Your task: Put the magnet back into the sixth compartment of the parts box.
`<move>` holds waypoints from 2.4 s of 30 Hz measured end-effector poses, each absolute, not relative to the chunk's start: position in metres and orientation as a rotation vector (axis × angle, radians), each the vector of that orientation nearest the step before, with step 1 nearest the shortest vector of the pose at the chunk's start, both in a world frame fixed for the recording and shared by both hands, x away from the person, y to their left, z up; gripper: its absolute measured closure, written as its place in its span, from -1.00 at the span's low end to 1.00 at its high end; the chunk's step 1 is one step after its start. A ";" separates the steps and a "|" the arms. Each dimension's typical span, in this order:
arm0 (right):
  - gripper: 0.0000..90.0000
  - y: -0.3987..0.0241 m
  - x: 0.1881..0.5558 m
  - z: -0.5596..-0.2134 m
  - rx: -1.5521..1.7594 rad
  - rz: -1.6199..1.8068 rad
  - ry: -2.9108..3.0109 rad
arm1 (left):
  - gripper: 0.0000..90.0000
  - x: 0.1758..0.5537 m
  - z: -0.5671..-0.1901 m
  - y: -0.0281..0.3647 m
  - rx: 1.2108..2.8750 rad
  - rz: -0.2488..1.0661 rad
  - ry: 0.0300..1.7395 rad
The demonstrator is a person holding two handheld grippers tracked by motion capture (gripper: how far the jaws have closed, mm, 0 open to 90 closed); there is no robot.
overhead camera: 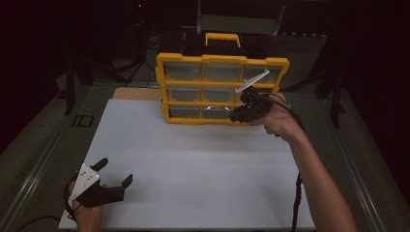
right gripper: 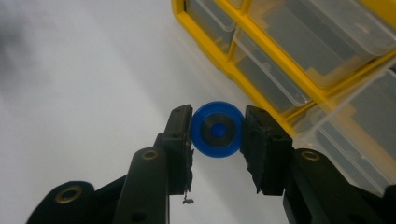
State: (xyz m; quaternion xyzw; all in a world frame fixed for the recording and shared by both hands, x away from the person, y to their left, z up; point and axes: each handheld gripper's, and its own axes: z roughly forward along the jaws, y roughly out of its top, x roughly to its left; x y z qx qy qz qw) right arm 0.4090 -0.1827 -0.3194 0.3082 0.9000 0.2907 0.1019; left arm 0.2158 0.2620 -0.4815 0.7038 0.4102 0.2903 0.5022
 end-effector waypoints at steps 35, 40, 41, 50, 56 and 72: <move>0.40 -0.205 0.430 -0.299 1.044 0.845 2.573 | -1.00 0.216 -0.482 0.262 1.703 0.700 0.992; 0.40 -0.207 0.432 -0.297 1.064 0.841 2.564 | -1.00 0.216 -0.482 0.262 1.703 0.698 0.991; 0.40 -0.207 0.432 -0.297 1.064 0.841 2.564 | -1.00 0.216 -0.482 0.262 1.703 0.698 0.991; 0.40 -0.210 0.435 -0.292 1.099 0.843 2.536 | -1.00 0.216 -0.482 0.262 1.709 0.699 0.989; 0.40 -0.212 0.438 -0.290 1.120 0.826 2.518 | -1.00 0.216 -0.482 0.262 1.705 0.699 0.990; 0.40 -0.216 0.445 -0.289 1.250 0.772 2.458 | -1.00 0.216 -0.482 0.262 1.699 0.700 0.992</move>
